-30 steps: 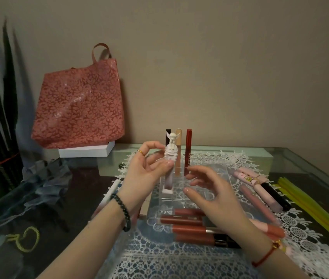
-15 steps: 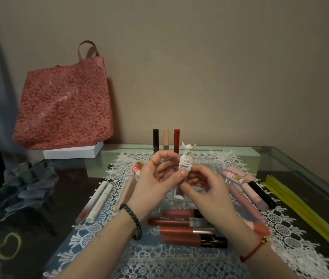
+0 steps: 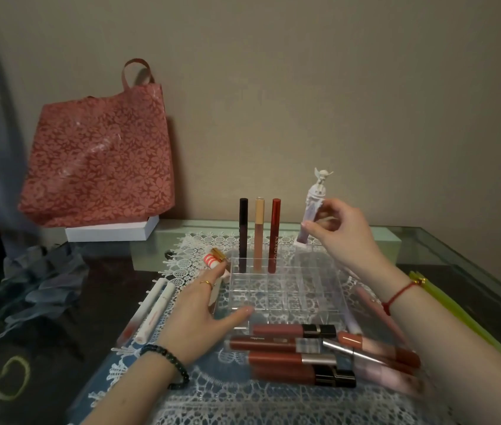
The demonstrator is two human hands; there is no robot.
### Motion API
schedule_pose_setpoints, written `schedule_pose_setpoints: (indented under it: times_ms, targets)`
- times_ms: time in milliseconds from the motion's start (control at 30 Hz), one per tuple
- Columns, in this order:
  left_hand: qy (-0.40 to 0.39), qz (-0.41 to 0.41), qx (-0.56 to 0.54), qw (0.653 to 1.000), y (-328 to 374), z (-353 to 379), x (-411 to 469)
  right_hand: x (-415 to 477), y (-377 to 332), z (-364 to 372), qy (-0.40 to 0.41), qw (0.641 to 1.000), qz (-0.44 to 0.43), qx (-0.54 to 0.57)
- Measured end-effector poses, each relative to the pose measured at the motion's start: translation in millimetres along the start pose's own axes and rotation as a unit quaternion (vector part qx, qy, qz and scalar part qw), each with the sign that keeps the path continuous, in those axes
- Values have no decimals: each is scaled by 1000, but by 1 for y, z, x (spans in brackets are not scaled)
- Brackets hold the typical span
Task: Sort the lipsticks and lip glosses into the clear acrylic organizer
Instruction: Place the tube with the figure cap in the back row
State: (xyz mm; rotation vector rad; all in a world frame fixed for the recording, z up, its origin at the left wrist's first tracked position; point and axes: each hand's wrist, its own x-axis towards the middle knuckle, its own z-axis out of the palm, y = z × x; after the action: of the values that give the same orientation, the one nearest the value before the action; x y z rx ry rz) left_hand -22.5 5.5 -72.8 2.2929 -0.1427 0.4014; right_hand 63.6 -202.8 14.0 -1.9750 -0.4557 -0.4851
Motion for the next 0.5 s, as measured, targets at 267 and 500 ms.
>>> schedule_pose_setpoints:
  times_ms: [267, 500]
  targets:
    - [-30, 7, 98, 995, -5, 0, -1, 18, 14, 13, -59, 997, 4, -46]
    - [-16, 9, 126, 992, -3, 0, -1, 22, 17, 19, -90, 995, 19, -41]
